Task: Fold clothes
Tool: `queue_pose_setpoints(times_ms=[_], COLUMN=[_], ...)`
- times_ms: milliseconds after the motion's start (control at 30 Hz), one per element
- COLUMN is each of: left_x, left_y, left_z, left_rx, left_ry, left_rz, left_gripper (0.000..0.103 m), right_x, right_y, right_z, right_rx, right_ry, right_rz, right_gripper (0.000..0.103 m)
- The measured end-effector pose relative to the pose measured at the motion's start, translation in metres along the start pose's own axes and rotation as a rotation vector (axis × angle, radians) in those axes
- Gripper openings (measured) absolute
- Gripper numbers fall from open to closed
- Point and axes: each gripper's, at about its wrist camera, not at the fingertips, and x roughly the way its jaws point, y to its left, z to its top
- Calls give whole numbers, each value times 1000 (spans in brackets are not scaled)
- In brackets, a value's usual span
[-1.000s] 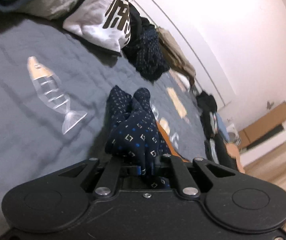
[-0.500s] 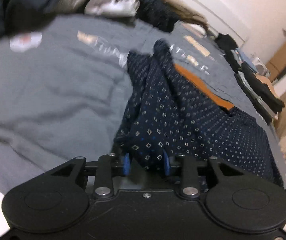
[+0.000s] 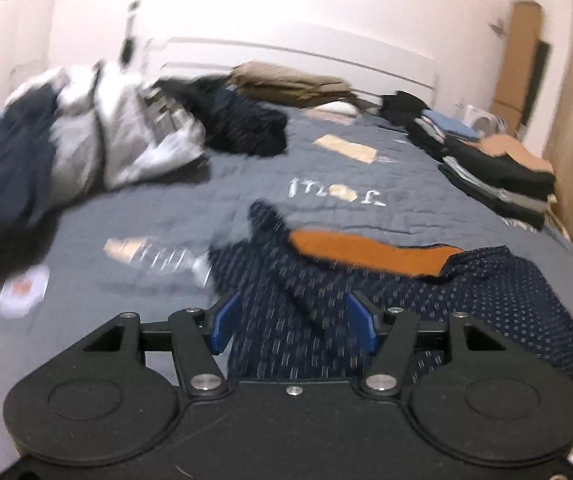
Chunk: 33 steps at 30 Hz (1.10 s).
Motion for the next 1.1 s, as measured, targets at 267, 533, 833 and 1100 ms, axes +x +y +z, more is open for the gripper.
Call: queue_pose_setpoints(times_ms=[267, 533, 833, 1100], left_x=[86, 153, 178, 143], left_y=[-15, 4, 25, 39], left_z=[22, 34, 34, 60], left_rx=[135, -18, -169, -324], left_ry=[71, 209, 229, -92], left_rz=[-30, -95, -95, -154], left_gripper=[58, 57, 5, 3], right_x=[93, 160, 180, 176], right_y=[57, 106, 102, 97], right_z=[11, 13, -5, -3], right_rx=[-19, -65, 14, 93], right_ry=[141, 241, 272, 183], right_rz=[195, 221, 229, 292], right_gripper=[47, 47, 45, 0])
